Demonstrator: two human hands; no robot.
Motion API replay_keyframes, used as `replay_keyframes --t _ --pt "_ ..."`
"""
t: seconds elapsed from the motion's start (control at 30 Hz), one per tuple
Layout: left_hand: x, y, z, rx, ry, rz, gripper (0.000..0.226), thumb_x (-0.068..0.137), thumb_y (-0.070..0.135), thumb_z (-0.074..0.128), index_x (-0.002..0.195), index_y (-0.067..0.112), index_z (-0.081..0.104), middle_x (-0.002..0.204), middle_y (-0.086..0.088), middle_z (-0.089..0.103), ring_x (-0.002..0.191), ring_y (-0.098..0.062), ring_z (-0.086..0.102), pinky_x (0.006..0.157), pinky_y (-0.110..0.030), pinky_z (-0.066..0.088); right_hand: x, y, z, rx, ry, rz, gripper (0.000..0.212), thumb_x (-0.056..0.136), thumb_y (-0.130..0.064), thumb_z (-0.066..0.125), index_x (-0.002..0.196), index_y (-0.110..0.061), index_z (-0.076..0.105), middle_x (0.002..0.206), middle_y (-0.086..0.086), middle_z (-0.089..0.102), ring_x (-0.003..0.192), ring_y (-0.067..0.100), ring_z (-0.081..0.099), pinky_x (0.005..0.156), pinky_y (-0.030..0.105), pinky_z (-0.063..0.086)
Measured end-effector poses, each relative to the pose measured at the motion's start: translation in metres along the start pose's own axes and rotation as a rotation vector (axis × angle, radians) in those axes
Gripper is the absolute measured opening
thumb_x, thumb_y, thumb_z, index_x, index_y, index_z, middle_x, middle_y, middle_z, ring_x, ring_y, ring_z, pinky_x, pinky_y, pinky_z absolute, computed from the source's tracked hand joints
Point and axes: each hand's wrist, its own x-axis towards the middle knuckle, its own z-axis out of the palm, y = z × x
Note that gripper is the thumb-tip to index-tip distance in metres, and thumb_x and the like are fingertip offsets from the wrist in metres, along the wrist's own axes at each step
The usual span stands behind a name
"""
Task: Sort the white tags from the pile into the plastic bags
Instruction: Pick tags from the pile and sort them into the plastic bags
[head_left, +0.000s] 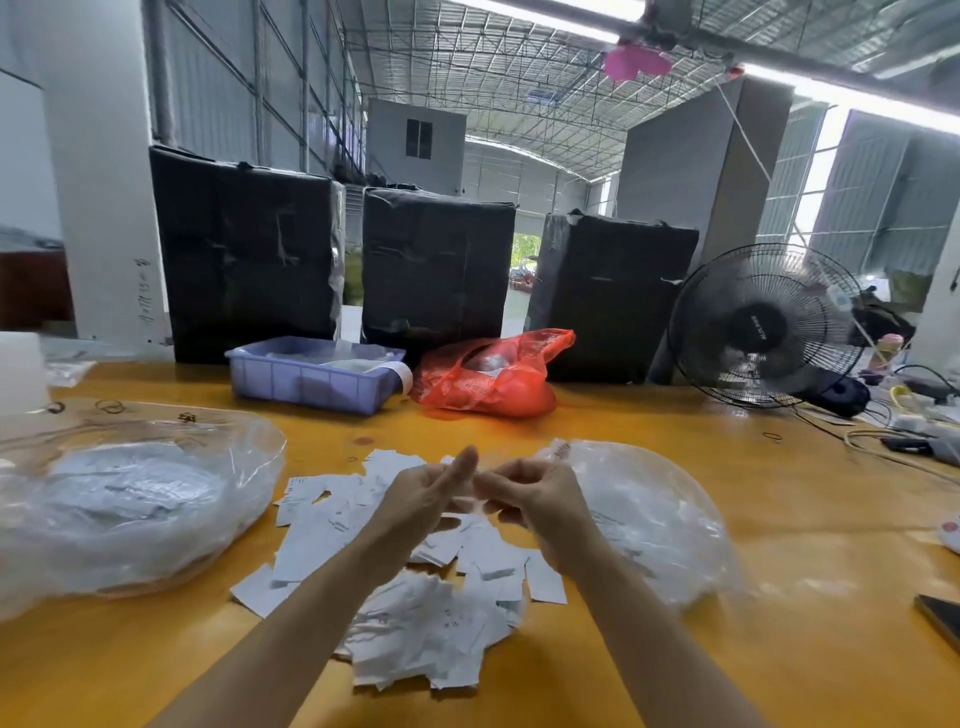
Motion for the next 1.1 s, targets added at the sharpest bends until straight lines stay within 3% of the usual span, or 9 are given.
replay_keyframes --t 0.17,0.33,0.5,0.6,0.67,0.83,1.1 --pt "0.002 -0.011 -0.005 -0.116 0.028 -0.037 0.027 0.081 0.029 0.070 0.092 0.004 0.072 0.072 -0.009 0.069 0.069 -0.015 0.064 0.061 -0.019 0.051 -0.005 0.020 0.018 0.127 0.024 -0.002 0.010 0.081 -0.007 0.070 0.071 -0.004 0.071 0.064 0.012 0.067 0.059 0.020 0.061 0.055 0.026 0.049" --pt "0.003 -0.011 -0.006 -0.195 0.084 -0.077 0.014 0.079 0.013 0.073 0.087 0.001 0.072 0.069 -0.010 0.068 0.063 -0.017 0.062 0.063 -0.023 0.052 -0.007 0.022 0.019 0.057 0.003 -0.021 0.004 0.082 0.000 0.068 0.079 0.001 0.070 0.066 0.014 0.067 0.061 0.021 0.061 0.060 0.028 0.050" --pt "0.003 -0.010 -0.005 -0.222 0.141 -0.102 0.007 0.072 0.009 0.078 0.075 0.006 0.073 0.068 -0.010 0.067 0.065 -0.019 0.057 0.054 -0.019 0.048 -0.009 0.024 0.015 -0.001 0.025 -0.014 0.004 0.081 -0.002 0.070 0.078 -0.004 0.068 0.066 0.009 0.069 0.056 0.014 0.062 0.055 0.021 0.050" --pt "0.002 -0.009 -0.006 -0.213 0.077 -0.128 0.019 0.071 0.017 0.080 0.084 0.005 0.073 0.074 -0.010 0.069 0.068 -0.018 0.062 0.052 -0.019 0.048 -0.010 0.025 0.014 -0.021 0.038 -0.020 0.003 0.083 -0.001 0.068 0.081 -0.002 0.066 0.065 0.009 0.068 0.054 0.013 0.062 0.052 0.019 0.049" --pt "0.002 -0.010 -0.007 -0.186 0.049 -0.130 0.023 0.072 0.018 0.079 0.088 0.003 0.072 0.073 -0.009 0.069 0.060 -0.013 0.062 0.051 -0.020 0.046 -0.011 0.025 0.015 -0.038 0.042 -0.029 0.002 0.085 -0.001 0.065 0.086 0.000 0.065 0.065 0.010 0.067 0.054 0.015 0.061 0.052 0.021 0.049" --pt "0.006 -0.013 -0.010 -0.176 0.046 -0.140 0.010 0.073 0.009 0.077 0.079 0.004 0.071 0.059 -0.004 0.062 0.049 -0.010 0.054 0.049 -0.019 0.044 -0.013 0.023 0.016 -0.047 0.037 -0.030 0.007 0.094 -0.005 0.055 0.093 -0.005 0.061 0.066 0.010 0.070 0.055 0.016 0.062 0.054 0.025 0.050" --pt "0.008 -0.014 -0.014 -0.176 0.146 -0.135 0.011 0.075 0.003 0.076 0.085 0.004 0.070 0.064 -0.003 0.062 0.048 -0.008 0.049 0.048 -0.016 0.044 -0.011 0.026 0.012 -0.116 0.087 -0.044 0.009 0.094 -0.006 0.055 0.098 -0.001 0.061 0.076 0.012 0.071 0.056 0.013 0.062 0.053 0.021 0.050"
